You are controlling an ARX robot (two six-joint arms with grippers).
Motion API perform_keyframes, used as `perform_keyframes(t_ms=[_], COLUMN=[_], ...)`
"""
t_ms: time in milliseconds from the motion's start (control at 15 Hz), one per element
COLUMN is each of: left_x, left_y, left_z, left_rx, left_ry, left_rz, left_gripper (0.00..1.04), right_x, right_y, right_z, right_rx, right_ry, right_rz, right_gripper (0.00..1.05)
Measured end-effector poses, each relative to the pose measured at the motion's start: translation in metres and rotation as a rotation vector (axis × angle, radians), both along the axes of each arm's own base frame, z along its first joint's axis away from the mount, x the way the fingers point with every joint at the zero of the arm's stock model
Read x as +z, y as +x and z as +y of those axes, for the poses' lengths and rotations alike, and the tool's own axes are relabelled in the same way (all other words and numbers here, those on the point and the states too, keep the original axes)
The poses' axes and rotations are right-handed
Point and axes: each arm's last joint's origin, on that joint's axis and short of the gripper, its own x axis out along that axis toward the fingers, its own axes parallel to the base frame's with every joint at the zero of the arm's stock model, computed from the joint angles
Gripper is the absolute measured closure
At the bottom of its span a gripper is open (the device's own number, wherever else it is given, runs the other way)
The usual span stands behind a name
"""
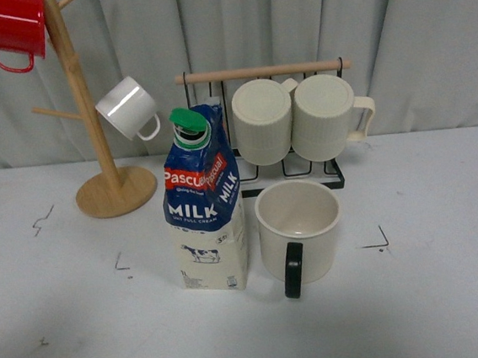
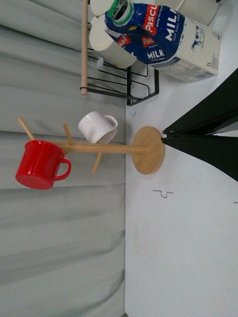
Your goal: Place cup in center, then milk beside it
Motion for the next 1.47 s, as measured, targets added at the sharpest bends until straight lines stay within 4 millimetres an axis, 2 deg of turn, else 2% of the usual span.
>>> perform_keyframes(t_ms=[600, 733, 800, 1067, 1467], left_x=[0.0, -0.006, 0.0, -0.004, -0.004], left_y=[-0.012, -0.022, -0.024, -0.023, -0.023], left_z=[0.0, 0.0, 0.0, 0.0, 0.0], left_rx=[0.0, 0.0, 0.0, 0.001, 0.0], left_ry=[0.0, 0.0, 0.0, 0.0, 0.0], left_rz=[-0.001, 0.039, -0.011, 0.01, 0.01], left_gripper=[1.03, 1.03, 1.03, 1.01, 0.27], right_x=[0.0, 0.0, 0.0, 0.0, 0.0], right_y=[0.0, 0.0, 0.0, 0.0, 0.0], right_z=[0.0, 0.0, 0.0, 0.0, 0.0], right_rx=[0.0, 0.0, 0.0, 0.0, 0.0], right_ry=[0.0, 0.0, 0.0, 0.0, 0.0], right_rz=[0.0, 0.0, 0.0, -0.001, 0.0], right_gripper=[0.06, 0.06, 0.06, 0.06, 0.06])
